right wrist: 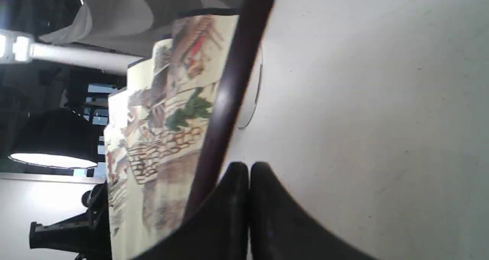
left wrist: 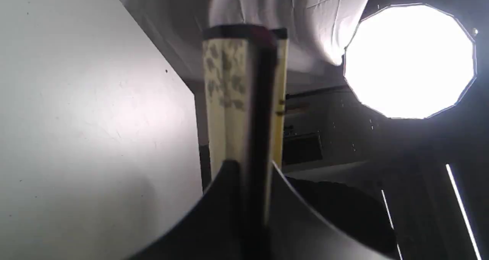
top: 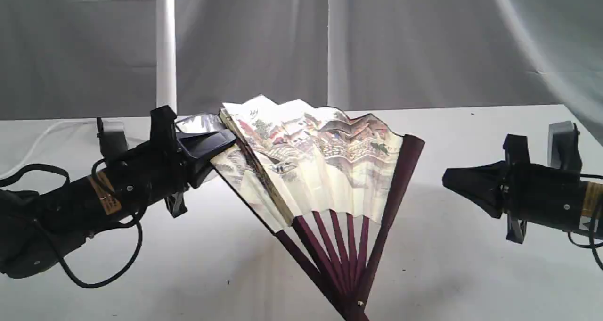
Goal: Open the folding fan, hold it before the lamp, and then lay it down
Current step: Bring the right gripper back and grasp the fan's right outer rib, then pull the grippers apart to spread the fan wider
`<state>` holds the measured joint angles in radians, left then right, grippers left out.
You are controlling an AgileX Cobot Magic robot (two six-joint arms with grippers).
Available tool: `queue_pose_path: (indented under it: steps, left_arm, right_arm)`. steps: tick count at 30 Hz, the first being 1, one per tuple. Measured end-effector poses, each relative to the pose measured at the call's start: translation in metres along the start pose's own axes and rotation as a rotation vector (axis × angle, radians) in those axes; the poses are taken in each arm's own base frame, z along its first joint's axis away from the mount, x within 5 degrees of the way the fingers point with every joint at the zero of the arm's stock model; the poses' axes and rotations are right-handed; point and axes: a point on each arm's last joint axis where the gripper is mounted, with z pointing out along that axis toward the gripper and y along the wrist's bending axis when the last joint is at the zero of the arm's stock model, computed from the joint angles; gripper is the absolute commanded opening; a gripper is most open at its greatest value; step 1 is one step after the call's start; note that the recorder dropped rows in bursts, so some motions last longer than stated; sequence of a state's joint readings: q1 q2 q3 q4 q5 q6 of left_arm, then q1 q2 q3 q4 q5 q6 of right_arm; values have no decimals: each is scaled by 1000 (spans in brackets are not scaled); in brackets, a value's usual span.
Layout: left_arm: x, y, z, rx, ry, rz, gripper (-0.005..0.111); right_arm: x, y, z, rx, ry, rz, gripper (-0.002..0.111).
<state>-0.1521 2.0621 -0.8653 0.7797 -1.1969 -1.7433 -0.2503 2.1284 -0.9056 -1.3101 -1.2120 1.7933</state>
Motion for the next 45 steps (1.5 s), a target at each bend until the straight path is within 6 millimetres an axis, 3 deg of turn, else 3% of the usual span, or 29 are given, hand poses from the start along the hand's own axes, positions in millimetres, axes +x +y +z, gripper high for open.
queue_pose_path:
  steps: [3,10,14,20,29,33,40,45]
  left_arm:
    - [0,0,0,0,0,0,0]
    - [0,0,0,0,-1,0,0]
    - [-1,0,0,1,-7,-3,0]
    - [-1,0,0,2,-11,-4,0]
    - [-1,0,0,2,-9,-4,0]
    - [-1,0,0,2,-9,-4,0]
    - [0,0,0,2,-5,-2,0]
    - [0,1,0,-4,-2,3,0]
  right_arm:
    - [2,-11,3,6,-7,41,11]
    - [3,-12,14,-8,-50,67,57]
    - [5,-9,22,-22,-66,78,65]
    - [14,7,51,-67,-53,67,65]
    - [2,41,85,-161,3,32,62]
    - [3,46,91,-171,24,38,45]
    - [9,45,91,-155,77,17,1]
    - [8,47,91,-173,69,39,0]
